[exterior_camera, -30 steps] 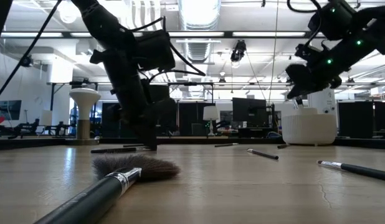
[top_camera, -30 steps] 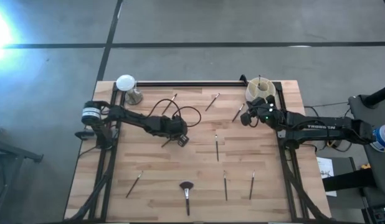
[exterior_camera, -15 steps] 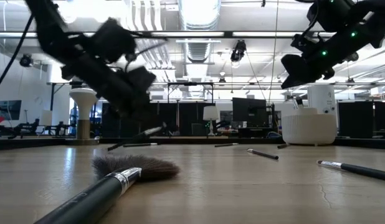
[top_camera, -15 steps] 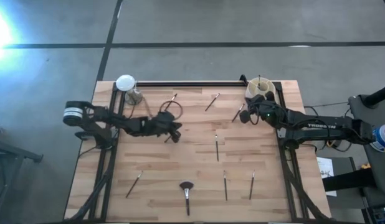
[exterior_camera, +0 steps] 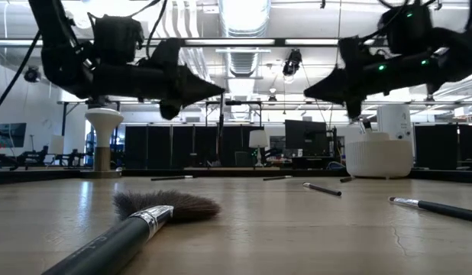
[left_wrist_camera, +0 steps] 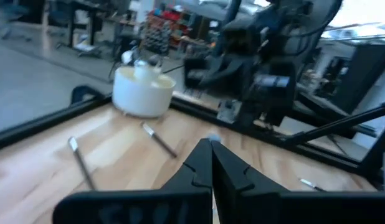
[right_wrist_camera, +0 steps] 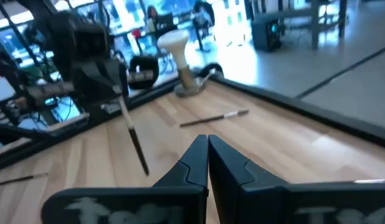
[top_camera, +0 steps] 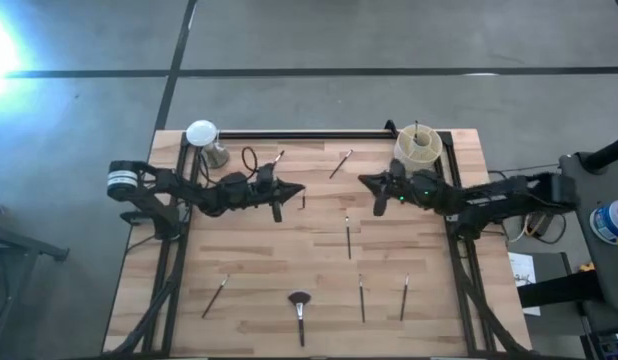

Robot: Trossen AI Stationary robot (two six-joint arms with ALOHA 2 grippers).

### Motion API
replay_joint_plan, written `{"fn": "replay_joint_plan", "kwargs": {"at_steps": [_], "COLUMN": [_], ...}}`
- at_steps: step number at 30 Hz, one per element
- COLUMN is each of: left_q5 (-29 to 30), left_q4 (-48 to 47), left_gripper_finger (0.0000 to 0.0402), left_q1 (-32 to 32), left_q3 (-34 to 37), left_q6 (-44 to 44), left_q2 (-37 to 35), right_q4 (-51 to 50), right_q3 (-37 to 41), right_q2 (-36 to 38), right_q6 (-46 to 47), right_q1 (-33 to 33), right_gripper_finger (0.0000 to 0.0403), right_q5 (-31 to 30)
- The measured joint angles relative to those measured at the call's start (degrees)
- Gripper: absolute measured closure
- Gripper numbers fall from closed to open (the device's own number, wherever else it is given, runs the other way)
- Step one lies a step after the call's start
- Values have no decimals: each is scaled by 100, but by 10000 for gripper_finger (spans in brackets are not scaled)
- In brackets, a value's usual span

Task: Pick & Place Makeup Brushes
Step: Put the black powder brush into the white makeup holder

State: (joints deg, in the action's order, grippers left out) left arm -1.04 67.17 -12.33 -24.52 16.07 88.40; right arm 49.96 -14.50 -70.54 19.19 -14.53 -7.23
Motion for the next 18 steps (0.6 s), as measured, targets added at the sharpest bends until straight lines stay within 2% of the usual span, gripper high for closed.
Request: {"fn": "replay_joint_plan", "kwargs": {"at_steps": [4,9,18], "left_q5": [-153,-210,-212], "left_q4": [10,18,44], "left_gripper_finger": [401,401,401], "left_q1": [-38,-36,-36], "left_q3": [-109,-161,-161], "left_q6": [-88,-95,-9], "left_q2": [-2,-11,-17], "right_q4": [12,-1,4], "right_q3": [-530,-1255,-2344], "right_q2": [-823,-1696,-2656], "right_q6": [36,-9,-156], "right_q1": [167,257,252], "right_gripper_finger": [386,347,257], "right_q5": [42,81,1026]}}
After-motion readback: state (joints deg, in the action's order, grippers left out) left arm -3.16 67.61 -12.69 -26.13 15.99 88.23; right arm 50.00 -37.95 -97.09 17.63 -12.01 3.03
